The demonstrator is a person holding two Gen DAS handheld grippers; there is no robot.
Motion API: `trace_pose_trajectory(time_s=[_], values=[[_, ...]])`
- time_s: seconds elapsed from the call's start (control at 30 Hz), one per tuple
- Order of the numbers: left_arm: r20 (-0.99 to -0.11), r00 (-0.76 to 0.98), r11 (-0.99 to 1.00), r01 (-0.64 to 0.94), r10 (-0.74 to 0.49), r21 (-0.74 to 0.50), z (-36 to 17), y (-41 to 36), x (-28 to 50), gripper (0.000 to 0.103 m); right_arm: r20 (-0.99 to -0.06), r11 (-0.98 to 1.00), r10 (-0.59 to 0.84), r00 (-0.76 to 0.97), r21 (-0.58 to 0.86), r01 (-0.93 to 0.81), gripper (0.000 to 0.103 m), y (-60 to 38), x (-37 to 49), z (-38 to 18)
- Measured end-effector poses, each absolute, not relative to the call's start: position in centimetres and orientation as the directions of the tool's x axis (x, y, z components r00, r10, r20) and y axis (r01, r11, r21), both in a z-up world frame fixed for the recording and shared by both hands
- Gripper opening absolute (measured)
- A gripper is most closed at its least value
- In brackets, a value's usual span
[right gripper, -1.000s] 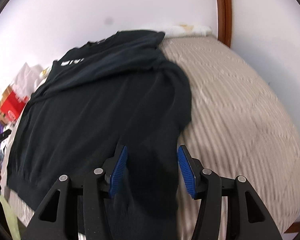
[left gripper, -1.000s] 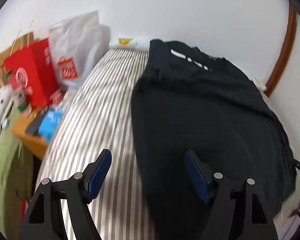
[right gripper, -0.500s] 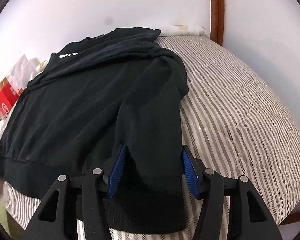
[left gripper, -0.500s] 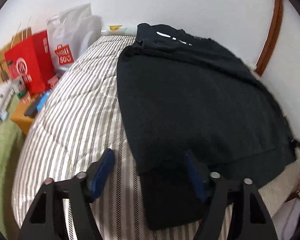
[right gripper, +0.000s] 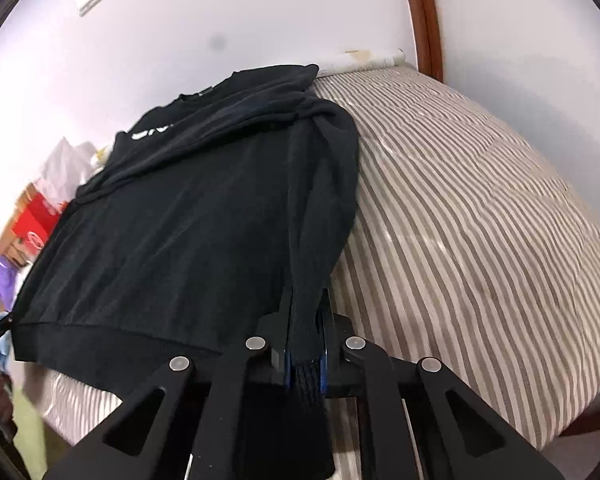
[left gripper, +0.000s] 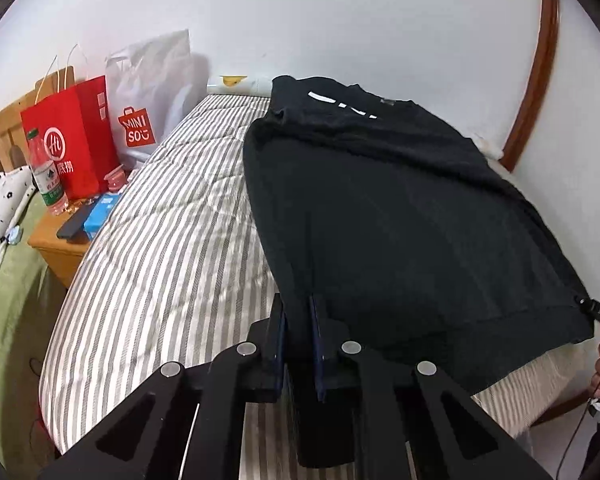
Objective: Fold small clothes
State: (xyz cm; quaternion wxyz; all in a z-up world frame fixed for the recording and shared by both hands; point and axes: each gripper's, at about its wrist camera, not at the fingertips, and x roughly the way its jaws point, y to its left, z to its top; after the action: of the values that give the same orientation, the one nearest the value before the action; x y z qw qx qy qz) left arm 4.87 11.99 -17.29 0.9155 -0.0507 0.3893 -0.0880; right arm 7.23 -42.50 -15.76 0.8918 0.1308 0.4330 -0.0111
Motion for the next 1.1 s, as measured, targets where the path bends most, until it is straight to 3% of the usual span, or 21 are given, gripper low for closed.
trace_pose_trajectory(time_s=[0.43, 0.8, 1.1], values=[[-0.607, 0.730, 0.944, 0.173, -0.314, -0.281, -15.9, 13.7, -1.4, 0.011, -0.708, 0.967, 0.171, 0.686, 0.253, 0.020, 0.009, -42.4, 0.6, -10.8], [-0.492, 0.825, 0.948, 0.156, -0.280, -0.278, -8.2, 12.5, 5.1, 0.011, -0.554, 0.948, 0.216, 0.804, 0.317, -0.037, 0.009, -41.7, 7.2, -3.5], [-0.470, 0.852, 0.962, 0.128, -0.231, -0.241, -5.3, 10.7, 14.6, 0.011, -0.512, 0.938, 0.193, 0.837, 0.347, -0.004, 0.009, -41.8, 16.9, -0.3]])
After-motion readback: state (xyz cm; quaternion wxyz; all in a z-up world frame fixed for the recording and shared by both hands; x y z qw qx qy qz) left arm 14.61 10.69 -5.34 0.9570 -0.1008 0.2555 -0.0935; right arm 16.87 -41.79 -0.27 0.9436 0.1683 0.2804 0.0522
